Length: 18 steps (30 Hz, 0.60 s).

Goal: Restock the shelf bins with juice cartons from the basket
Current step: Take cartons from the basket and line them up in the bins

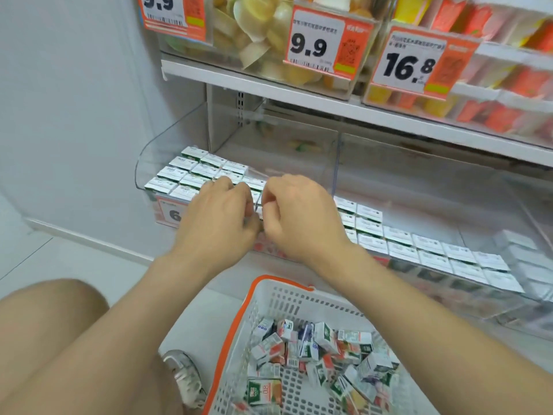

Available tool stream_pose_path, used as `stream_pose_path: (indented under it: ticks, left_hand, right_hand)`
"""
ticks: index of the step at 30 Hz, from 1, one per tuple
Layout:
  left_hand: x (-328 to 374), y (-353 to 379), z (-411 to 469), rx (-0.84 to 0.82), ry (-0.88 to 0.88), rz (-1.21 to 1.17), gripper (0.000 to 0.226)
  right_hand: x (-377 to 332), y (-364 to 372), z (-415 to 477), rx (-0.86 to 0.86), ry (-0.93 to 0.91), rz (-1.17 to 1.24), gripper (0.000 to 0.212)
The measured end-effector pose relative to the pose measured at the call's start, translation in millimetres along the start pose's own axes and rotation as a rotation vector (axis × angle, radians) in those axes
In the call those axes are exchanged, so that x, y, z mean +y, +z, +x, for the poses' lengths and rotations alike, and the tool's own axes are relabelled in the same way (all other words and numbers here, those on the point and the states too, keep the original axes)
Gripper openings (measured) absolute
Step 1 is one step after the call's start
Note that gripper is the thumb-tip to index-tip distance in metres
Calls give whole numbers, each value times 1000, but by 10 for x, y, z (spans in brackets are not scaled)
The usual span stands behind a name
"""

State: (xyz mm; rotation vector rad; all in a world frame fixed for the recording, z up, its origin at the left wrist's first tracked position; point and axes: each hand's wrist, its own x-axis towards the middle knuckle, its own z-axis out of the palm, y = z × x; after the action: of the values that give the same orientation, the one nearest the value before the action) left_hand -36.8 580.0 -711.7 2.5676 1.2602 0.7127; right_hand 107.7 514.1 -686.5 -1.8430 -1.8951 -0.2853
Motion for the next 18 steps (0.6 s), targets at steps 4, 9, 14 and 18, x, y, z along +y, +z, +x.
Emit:
stream_pose_path:
  ticks: [4, 9, 14, 18]
  left_hand:
    - [247, 135, -393, -352, 41, -60, 15]
    - [379, 731, -730, -841, 187, 284, 19]
    - [279, 1356, -898, -1078, 220, 432, 34]
    - [205, 1752, -1046, -1186, 253, 444, 36]
  right_hand:
    - [27, -82, -754, -225, 54, 13, 12]
    - [392, 272, -1457, -649, 206, -163, 18]
    - [859, 721, -2099, -888, 306, -175, 39]
    - [1114, 1024, -2444, -1039, 279, -144, 17]
